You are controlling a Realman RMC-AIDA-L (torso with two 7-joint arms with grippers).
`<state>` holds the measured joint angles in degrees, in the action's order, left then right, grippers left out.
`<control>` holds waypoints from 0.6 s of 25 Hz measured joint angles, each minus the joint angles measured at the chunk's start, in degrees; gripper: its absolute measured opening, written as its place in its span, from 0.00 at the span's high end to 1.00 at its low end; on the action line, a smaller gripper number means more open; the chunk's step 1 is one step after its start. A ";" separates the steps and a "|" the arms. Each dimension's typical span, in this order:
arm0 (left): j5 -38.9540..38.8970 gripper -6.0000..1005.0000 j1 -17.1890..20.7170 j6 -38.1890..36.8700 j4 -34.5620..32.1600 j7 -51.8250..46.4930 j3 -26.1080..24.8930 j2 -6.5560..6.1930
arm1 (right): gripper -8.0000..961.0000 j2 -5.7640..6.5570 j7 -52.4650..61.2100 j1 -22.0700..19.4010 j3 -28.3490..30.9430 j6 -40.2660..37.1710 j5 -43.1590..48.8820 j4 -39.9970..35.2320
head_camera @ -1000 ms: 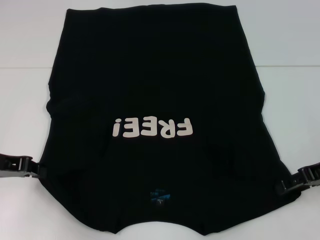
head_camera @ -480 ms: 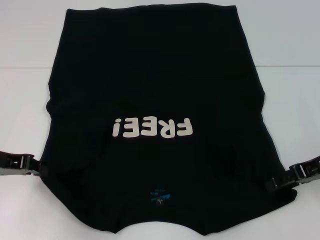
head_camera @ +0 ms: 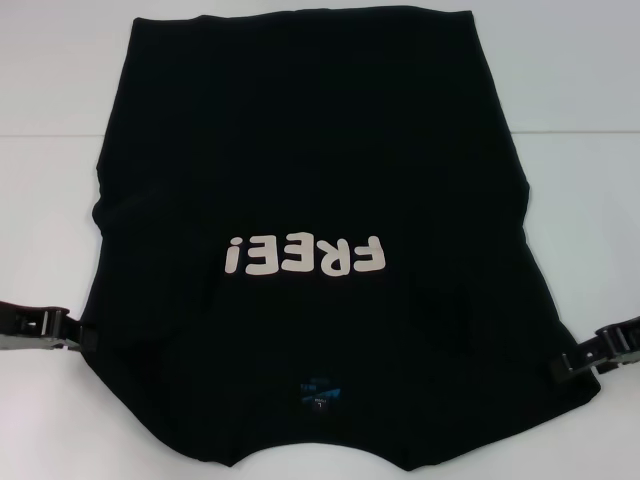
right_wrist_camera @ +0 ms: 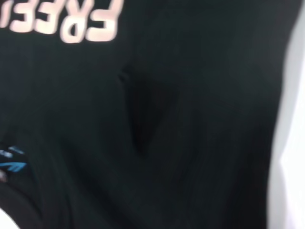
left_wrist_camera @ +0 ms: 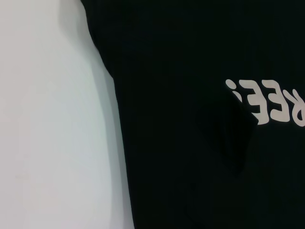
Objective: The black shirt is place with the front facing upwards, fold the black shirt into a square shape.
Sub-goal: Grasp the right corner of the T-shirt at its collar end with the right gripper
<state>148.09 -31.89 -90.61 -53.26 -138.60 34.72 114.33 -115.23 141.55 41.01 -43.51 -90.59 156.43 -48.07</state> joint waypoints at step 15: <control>-0.04 0.96 0.18 -0.27 0.00 0.00 0.00 0.08 | 0.17 -0.11 -0.13 -0.30 0.00 0.94 0.63 0.44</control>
<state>148.05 -31.71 -90.88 -53.26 -138.60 34.71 114.41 -115.34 141.42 40.72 -43.51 -89.65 157.06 -47.63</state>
